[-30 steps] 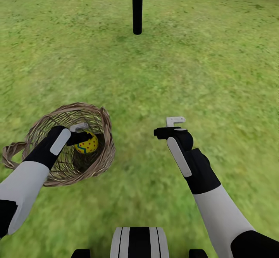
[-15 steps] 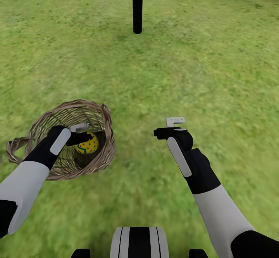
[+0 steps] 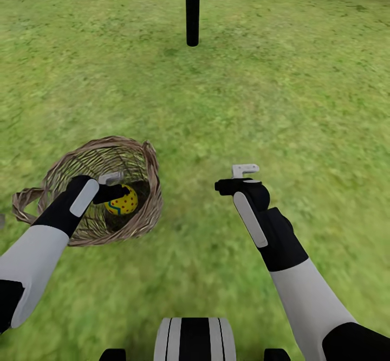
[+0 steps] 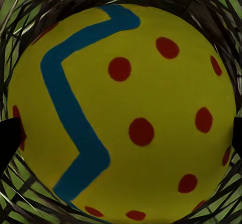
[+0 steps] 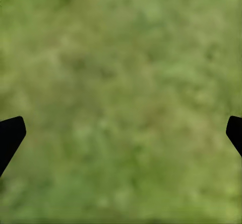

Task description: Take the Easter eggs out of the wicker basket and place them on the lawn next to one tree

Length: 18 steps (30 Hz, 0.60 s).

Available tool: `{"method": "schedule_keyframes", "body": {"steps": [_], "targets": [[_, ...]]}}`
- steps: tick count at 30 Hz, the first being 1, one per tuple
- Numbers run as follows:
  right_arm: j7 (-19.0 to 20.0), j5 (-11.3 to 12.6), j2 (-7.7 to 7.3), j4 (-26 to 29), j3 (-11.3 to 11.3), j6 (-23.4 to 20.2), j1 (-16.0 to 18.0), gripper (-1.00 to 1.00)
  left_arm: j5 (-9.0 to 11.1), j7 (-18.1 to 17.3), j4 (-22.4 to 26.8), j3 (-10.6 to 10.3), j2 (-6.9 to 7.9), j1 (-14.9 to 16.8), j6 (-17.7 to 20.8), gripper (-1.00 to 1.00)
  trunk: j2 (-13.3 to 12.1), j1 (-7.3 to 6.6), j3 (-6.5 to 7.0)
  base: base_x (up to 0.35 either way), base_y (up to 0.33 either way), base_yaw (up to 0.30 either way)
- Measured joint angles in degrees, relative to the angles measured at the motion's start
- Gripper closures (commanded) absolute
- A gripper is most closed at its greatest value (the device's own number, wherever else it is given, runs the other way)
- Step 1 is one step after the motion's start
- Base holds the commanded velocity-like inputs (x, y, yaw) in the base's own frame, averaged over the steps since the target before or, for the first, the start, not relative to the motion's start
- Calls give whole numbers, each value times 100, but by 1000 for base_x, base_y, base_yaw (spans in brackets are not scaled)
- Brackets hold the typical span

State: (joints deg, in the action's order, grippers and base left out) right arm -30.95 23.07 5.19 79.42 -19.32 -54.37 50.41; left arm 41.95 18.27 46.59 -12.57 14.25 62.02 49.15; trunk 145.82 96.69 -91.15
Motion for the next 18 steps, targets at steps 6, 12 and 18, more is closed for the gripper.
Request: {"method": "schedule_keyframes", "body": {"steps": [6, 12, 18], "targets": [[0, -1, 0, 0, -4, 0, 0, -100, -2, 0, 1, -2, 0, 0, 0, 100, -4, -8, 66, -1, 0, 0], [0, 0, 0, 0, 1, 0, 0, -100, -3, 3, -23, 0, 0, 0, -1, 100, -5, -8, 89, -99, 0, 0], [0, 0, 0, 0, 0, 0, 0, -100, -2, 8, -2, 0, 0, 0, -2, 100, -5, -10, 89, -62, 0, 0]]}}
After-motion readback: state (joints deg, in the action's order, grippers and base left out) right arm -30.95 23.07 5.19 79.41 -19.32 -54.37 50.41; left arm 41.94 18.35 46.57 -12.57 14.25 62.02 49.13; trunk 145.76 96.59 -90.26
